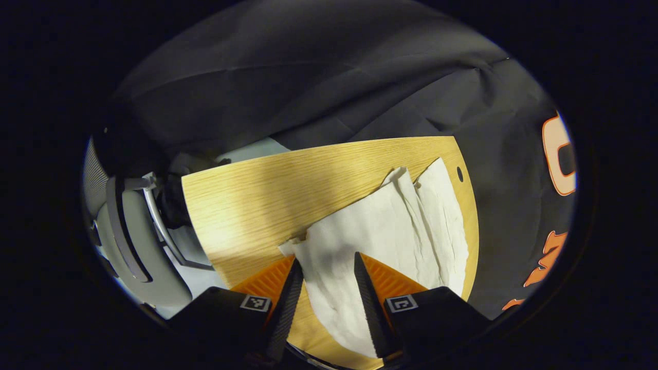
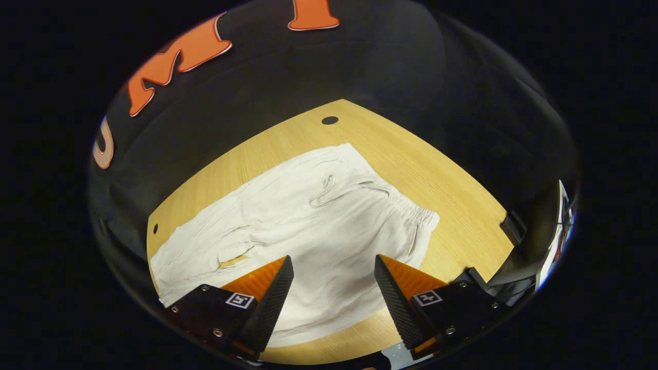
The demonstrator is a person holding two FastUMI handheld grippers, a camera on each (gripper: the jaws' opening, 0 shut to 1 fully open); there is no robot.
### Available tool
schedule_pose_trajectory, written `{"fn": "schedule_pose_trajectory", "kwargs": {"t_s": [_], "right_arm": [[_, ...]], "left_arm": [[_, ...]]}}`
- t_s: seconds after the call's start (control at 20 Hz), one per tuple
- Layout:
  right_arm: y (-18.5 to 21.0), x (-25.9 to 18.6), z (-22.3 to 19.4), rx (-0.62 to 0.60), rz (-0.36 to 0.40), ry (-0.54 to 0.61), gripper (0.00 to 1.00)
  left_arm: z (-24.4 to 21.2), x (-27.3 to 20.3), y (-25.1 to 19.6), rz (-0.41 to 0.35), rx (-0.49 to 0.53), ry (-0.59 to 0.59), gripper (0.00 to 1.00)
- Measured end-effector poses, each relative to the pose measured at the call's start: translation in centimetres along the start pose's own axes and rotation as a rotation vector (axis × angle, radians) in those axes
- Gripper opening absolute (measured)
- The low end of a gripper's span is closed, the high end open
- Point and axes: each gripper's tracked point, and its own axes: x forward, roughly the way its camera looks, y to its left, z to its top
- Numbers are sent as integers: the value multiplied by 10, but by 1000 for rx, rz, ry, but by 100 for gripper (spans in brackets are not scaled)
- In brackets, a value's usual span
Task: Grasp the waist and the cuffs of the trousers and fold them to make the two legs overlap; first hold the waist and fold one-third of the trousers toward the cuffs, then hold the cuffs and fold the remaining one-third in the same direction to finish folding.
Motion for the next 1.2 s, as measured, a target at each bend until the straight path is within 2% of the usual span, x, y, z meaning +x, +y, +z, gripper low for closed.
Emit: {"fn": "schedule_pose_trajectory", "kwargs": {"t_s": [0.1, 0.2, 0.25, 0.4, 0.45, 0.5, 0.55, 0.8, 0.95, 1.1, 1.2], "right_arm": [[-14, 4, -4, 26, -4, 22, 95], [-31, 9, -6, 43, -11, 36, 95], [-40, 11, -7, 54, -18, 48, 95], [-66, 20, -8, 94, -23, 68, 95], [-72, 24, -8, 102, -24, 80, 95], [-78, 27, -11, 107, -23, 92, 95], [-82, 31, -11, 110, -22, 104, 95], [-101, 46, -7, 145, -14, 133, 93], [-113, 56, -8, 147, -14, 165, 92], [-121, 70, -7, 161, -19, 181, 85], [-127, 79, -5, 181, -31, 192, 84]], "left_arm": [[4, 3, -8, -2, -23, -7, 53], [7, 10, -14, -16, -23, -14, 51], [6, 13, -13, 0, -21, -6, 51], [8, 19, -17, -1, -3, -14, 17], [6, 21, -20, -19, -2, -25, 15], [7, 18, -20, -18, 11, -28, 8], [5, 16, -19, -6, 18, -36, 5], [-1, -13, -32, -14, 87, -102, 6], [1, -30, -44, -40, 95, -122, 5], [1, -42, -53, -48, 122, -128, 4], [1, -49, -58, -38, 160, -128, 4]]}}
